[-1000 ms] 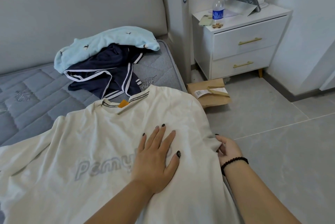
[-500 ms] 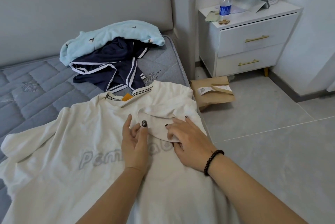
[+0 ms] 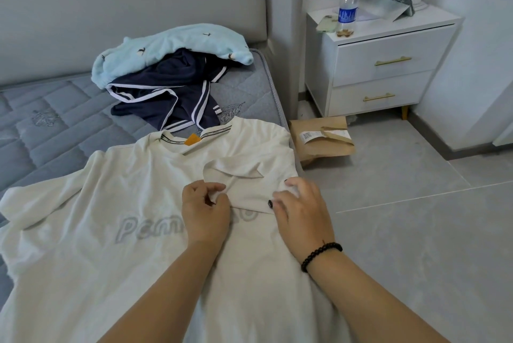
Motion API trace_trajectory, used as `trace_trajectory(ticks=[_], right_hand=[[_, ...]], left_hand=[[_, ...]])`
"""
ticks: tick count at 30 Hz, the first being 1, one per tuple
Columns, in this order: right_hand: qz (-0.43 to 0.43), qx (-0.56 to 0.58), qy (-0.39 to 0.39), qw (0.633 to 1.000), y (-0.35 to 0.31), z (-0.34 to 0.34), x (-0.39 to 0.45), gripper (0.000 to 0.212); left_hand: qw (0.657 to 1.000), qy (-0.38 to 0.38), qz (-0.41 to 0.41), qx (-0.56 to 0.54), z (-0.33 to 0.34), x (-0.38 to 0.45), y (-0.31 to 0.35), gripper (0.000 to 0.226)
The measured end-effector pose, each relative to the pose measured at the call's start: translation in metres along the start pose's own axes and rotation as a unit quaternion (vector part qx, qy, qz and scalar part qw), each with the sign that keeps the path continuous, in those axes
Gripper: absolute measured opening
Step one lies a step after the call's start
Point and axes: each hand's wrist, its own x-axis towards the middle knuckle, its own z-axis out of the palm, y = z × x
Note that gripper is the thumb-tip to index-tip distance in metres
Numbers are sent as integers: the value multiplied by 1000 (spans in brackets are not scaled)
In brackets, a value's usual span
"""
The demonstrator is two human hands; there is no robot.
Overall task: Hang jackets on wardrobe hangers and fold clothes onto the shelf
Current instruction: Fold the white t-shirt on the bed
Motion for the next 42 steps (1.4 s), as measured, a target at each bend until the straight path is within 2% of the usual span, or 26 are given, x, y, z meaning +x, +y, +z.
trace_trajectory(ticks=[2, 3, 5, 7, 9, 10, 12, 14, 17, 19, 20, 22, 24, 25, 28, 29, 31, 32, 33, 35, 36, 37, 39, 41, 42], right_hand=[[-40, -26, 9, 999, -3, 3, -2, 18], [-51, -32, 18, 998, -4, 3, -2, 20], [-64, -28, 50, 996, -4, 0, -1, 19], [-79, 0, 92, 993, -3, -6, -3, 15], [-101, 51, 110, 987, -1, -12, -9, 15], [-108, 80, 107, 985, 1, -16, -13, 16], [-114, 120, 90, 982, 6, -20, -21, 18], [-127, 131, 61, 981, 13, -22, -24, 20], [-148, 145, 40, 977, 14, -24, -25, 20], [-164, 162, 21, 973, 5, -25, -25, 19], [-170, 164, 9, 972, 0, -25, -25, 18], [-191, 154, -17, 969, -10, -25, -25, 18], [-214, 138, -39, 966, -13, -26, -27, 16], [-210, 132, -51, 967, -14, -29, -29, 22], [-123, 105, -53, 985, -10, -37, -34, 51], [-85, 100, -38, 991, -8, -39, -35, 53], [-21, 116, -12, 993, -5, -40, -36, 40], [0, 130, -5, 992, -4, -40, -36, 29], [21, 144, -4, 989, -3, -41, -36, 21], [58, 171, -7, 984, -2, -42, -35, 23], [66, 177, -9, 982, -2, -43, -34, 21], [65, 180, -9, 982, -1, -44, -34, 17], [49, 181, -13, 982, 1, -46, -35, 11], [35, 176, 14, 984, 6, -49, -34, 17], [25, 167, 46, 985, 9, -51, -33, 21]], left_hand=[[1000, -3, -5, 3, 2, 1, 5, 20], [999, 7, 18, 27, 4, 5, 10, 20], [985, -5, 142, 102, 12, 20, 25, 29], [944, -123, 251, 178, 22, 41, 43, 50], [887, -278, 268, 254, 29, 63, 63, 59], [857, -335, 264, 290, 31, 72, 71, 54], [811, -387, 266, 349, 31, 86, 83, 31], [811, -373, 282, 353, 28, 97, 88, 16], [836, -308, 313, 331, 21, 108, 79, 29], [819, -268, 371, 345, 17, 112, 68, 38], [811, -243, 394, 357, 14, 112, 62, 35], [813, -208, 389, 379, 9, 110, 53, 24], [823, -214, 342, 399, 2, 107, 46, 21], [819, -232, 320, 417, -1, 107, 45, 22], [774, -318, 269, 477, -12, 114, 50, 26], [747, -352, 251, 505, -14, 115, 57, 27], [692, -398, 215, 562, -14, 115, 75, 32], [692, -395, 212, 566, -10, 114, 82, 33], [714, -385, 214, 544, -4, 112, 89, 33], [810, -358, 179, 428, 15, 105, 101, 24], [838, -356, 145, 387, 28, 101, 105, 17], [840, -364, 115, 385, 41, 98, 109, 25], [812, -405, 77, 413, 62, 89, 112, 45], [810, -409, 95, 411, 78, 86, 111, 34], [825, -393, 105, 393, 85, 87, 110, 32]])
